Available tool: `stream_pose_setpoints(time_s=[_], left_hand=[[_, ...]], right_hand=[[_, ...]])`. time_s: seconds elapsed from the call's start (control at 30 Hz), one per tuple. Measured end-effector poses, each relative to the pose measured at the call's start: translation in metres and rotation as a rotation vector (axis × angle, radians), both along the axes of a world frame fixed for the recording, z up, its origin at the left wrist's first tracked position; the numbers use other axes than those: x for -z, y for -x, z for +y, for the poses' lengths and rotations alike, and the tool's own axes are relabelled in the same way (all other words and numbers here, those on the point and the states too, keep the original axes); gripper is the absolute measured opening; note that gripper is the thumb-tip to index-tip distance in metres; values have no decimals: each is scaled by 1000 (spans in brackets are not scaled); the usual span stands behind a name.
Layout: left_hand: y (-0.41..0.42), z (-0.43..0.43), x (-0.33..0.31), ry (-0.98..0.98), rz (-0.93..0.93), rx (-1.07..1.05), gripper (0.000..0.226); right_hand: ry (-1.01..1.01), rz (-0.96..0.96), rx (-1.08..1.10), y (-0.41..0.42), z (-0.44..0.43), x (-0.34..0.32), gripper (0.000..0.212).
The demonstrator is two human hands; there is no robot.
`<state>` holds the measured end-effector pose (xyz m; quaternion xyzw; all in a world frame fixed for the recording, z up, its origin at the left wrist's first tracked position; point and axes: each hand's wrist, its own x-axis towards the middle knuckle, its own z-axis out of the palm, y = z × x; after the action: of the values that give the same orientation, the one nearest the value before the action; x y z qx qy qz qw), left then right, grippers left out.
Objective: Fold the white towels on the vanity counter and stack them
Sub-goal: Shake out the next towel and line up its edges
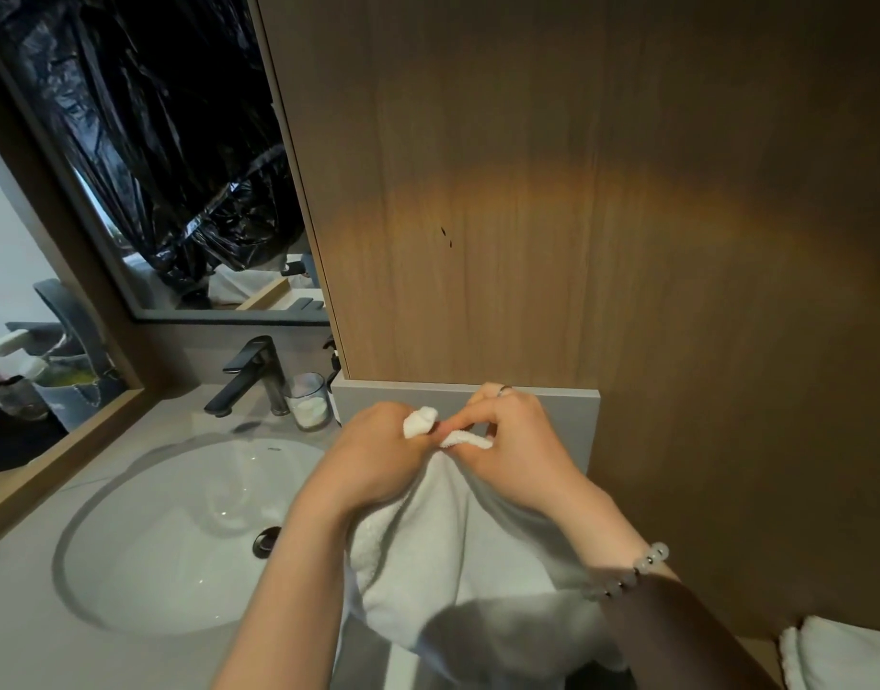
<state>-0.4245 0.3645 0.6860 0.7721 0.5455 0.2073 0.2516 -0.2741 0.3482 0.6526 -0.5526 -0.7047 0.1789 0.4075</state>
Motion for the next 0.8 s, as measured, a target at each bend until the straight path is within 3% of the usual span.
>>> stream_pose_setpoints(time_s=[0.1, 0.2, 0.27, 0.37, 0.47, 0.57, 0.8], left_hand=[[0, -1, 3, -18, -91, 35, 23], [4, -2, 5, -43, -205, 110, 10], [7, -3, 6, -27, -272, 156, 11], [13, -2, 4, -26, -329, 168, 11], [20, 1, 1, -11, -389, 149, 9], [24, -1, -1, 4, -419, 146, 7], [52, 4, -7, -38, -346, -12, 10]], right_hand=[[123, -64, -123, -6, -4, -7, 12], [427, 103, -216, -13, -7, -16, 19], [489, 208, -235, -14, -6, -17, 23], [412, 237, -260, -19, -5, -17, 34], [250, 94, -258, -24, -9, -25, 21], [138, -63, -166, -33, -10, -29, 25], [134, -113, -68, -67, -16, -29, 34]])
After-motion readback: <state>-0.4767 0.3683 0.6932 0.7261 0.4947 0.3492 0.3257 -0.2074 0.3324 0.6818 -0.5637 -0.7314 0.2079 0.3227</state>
